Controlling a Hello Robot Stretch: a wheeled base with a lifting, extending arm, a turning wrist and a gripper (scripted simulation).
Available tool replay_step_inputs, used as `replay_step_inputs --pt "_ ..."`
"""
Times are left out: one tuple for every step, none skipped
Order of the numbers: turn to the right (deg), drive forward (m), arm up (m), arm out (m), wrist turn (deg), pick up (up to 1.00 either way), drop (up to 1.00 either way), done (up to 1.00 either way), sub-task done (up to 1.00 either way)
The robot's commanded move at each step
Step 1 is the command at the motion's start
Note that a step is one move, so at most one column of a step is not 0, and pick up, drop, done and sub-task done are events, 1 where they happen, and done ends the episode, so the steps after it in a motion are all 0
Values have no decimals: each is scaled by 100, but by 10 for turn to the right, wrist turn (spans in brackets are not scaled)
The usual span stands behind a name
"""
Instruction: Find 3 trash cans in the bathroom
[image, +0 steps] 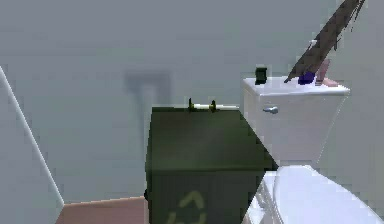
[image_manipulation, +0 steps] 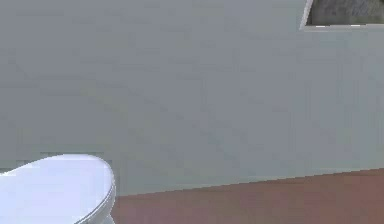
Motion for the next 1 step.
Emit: replay_step_inputs --pt "0 0 0 0 0 0 0 100 0"
